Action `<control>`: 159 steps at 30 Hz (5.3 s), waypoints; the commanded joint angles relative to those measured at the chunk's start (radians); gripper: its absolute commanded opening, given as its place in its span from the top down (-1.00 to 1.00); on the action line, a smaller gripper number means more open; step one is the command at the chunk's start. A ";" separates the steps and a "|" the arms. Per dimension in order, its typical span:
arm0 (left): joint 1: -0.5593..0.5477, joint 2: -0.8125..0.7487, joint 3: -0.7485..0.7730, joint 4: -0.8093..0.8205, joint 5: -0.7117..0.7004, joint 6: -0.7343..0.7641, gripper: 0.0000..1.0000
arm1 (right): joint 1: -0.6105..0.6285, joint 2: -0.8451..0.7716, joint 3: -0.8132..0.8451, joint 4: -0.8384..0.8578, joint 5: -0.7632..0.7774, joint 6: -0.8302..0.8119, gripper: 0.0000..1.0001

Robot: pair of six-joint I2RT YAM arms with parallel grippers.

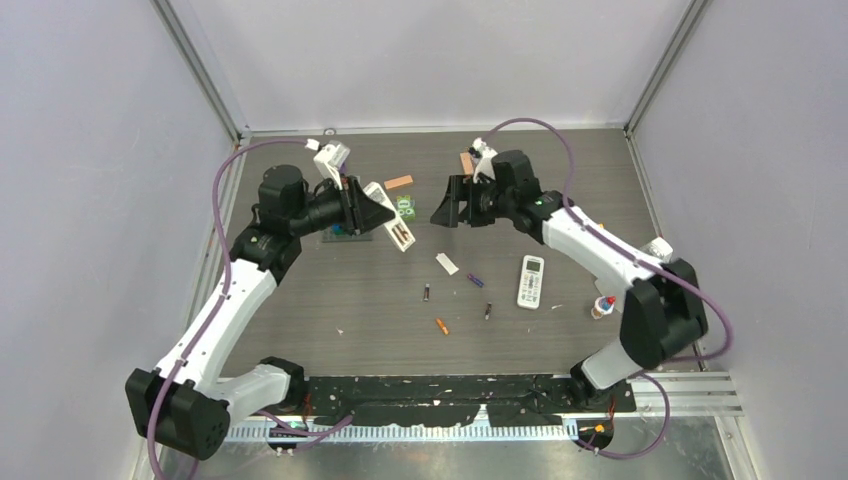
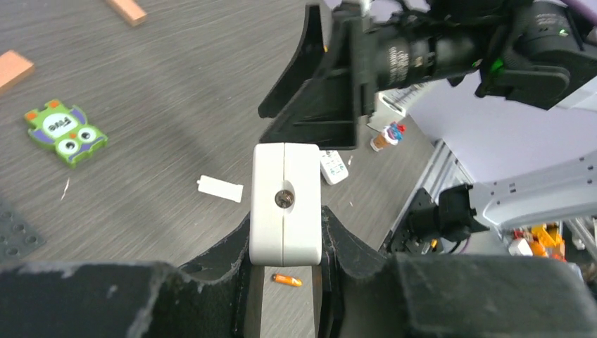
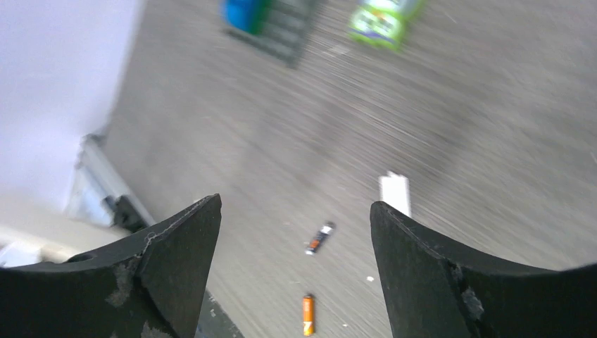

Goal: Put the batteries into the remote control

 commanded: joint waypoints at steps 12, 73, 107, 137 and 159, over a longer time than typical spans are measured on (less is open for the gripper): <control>-0.006 -0.040 0.139 0.112 0.330 -0.046 1.00 | 0.125 -0.239 0.009 0.423 -0.577 -0.068 -0.79; -0.010 -0.023 -0.062 0.633 0.014 -0.492 1.00 | 0.146 -0.136 -0.047 0.803 -0.498 0.393 -0.36; -0.006 -0.184 -0.043 -0.130 -0.482 -0.028 1.00 | 0.539 0.094 -0.059 -0.301 0.377 -0.269 0.11; -0.007 -0.186 -0.043 -0.069 -0.424 -0.043 1.00 | 0.536 0.043 -0.061 -0.212 0.491 -0.231 0.86; -0.007 -0.092 -0.174 0.681 -0.010 -0.519 1.00 | 0.496 -0.342 0.136 0.139 0.492 -0.150 0.85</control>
